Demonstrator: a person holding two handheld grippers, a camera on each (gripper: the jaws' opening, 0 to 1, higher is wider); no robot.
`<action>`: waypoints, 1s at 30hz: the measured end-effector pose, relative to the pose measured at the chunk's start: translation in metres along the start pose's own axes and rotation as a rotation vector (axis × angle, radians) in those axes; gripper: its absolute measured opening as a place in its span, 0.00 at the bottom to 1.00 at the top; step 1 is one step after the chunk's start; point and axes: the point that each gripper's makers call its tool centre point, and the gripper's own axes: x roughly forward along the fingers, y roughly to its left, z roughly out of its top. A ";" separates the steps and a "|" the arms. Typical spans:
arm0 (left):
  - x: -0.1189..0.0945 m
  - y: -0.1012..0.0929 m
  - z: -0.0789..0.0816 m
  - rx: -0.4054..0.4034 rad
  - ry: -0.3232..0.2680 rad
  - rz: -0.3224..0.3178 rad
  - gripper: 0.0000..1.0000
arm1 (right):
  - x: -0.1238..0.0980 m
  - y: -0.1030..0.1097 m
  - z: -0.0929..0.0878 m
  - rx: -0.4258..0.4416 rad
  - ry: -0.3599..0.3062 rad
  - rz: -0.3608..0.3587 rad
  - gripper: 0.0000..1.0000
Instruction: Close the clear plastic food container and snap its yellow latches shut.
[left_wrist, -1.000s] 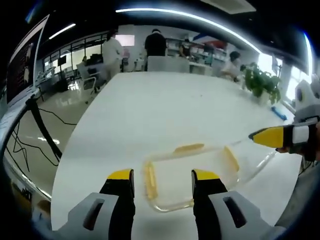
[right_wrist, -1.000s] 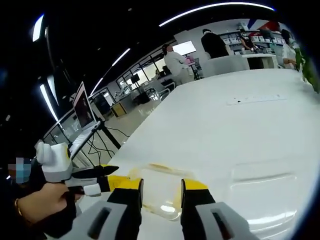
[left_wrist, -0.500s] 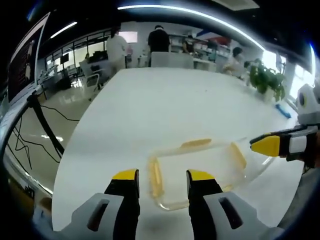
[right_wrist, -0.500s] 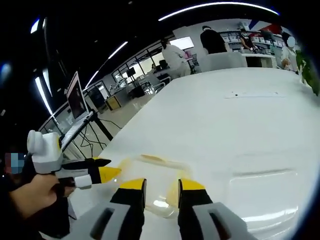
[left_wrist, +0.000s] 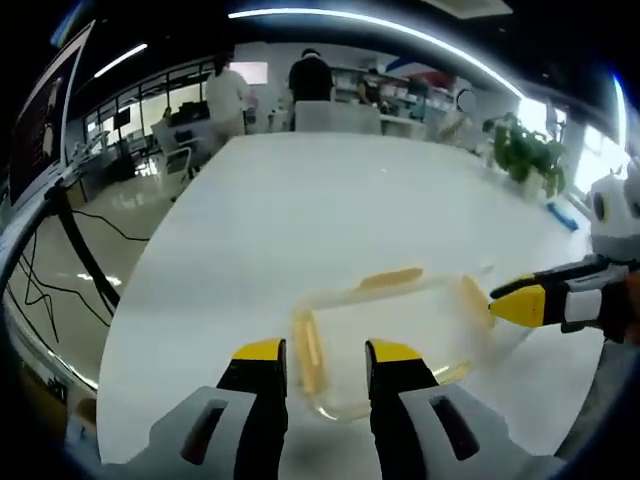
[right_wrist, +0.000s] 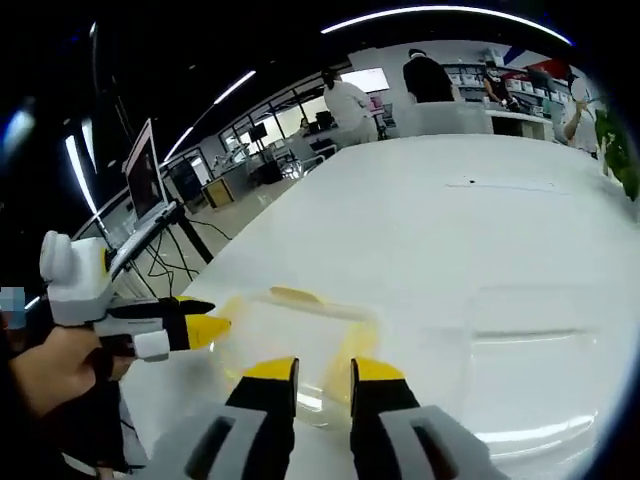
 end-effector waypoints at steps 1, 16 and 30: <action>0.001 0.000 -0.001 0.000 0.002 -0.001 0.28 | 0.000 -0.001 -0.001 -0.009 0.006 -0.004 0.15; 0.005 0.004 -0.004 0.015 0.014 -0.002 0.21 | 0.010 -0.003 -0.004 -0.038 0.023 -0.002 0.11; 0.006 0.007 -0.007 0.045 0.021 0.005 0.04 | 0.009 -0.009 -0.004 -0.077 0.018 -0.027 0.05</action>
